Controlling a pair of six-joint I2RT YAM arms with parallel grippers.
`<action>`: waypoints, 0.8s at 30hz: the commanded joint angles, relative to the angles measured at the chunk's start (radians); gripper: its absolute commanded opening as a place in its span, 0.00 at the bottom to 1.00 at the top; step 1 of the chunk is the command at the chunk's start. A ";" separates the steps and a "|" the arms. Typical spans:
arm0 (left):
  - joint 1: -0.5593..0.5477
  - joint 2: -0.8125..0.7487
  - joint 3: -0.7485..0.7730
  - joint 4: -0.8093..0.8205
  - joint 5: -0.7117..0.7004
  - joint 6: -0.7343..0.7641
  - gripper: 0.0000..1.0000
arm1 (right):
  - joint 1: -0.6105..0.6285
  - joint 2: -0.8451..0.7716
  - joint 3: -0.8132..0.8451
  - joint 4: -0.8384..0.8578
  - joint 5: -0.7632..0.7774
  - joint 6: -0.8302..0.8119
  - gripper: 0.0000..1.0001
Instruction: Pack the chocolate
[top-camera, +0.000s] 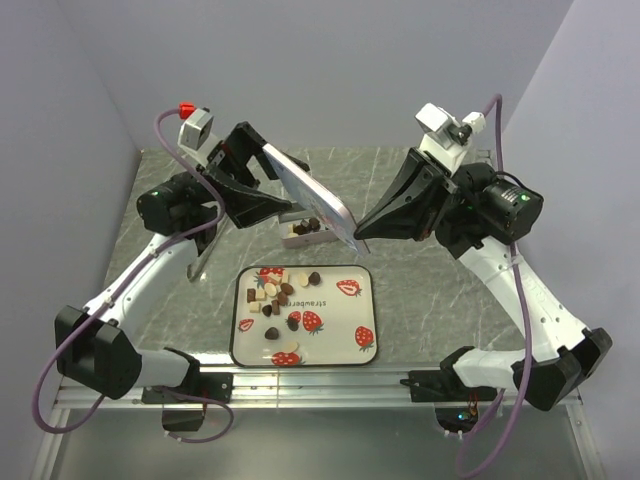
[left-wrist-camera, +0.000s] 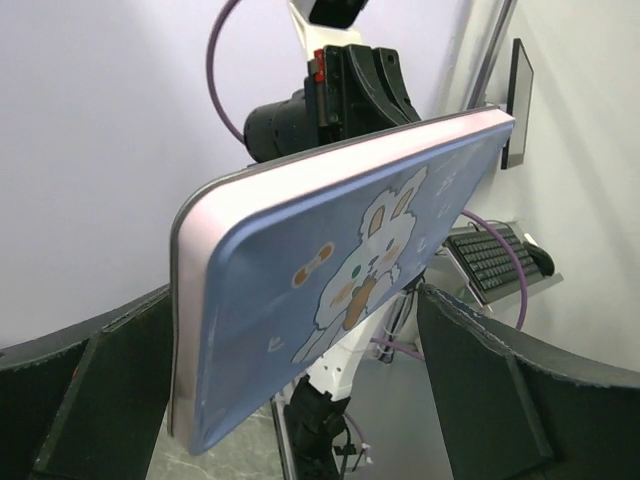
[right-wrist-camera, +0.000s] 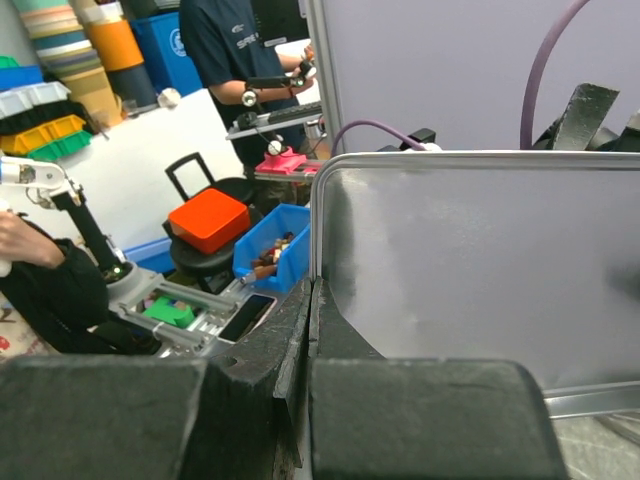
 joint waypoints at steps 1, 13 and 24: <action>-0.039 0.012 0.040 0.548 0.039 -0.016 0.98 | 0.009 0.019 0.026 0.068 0.014 0.035 0.00; -0.070 -0.057 -0.035 0.548 0.077 0.021 0.46 | 0.003 0.079 0.067 0.103 0.008 0.059 0.00; -0.071 -0.066 -0.055 0.547 0.093 0.013 0.01 | -0.034 -0.024 0.075 -0.605 0.071 -0.549 0.41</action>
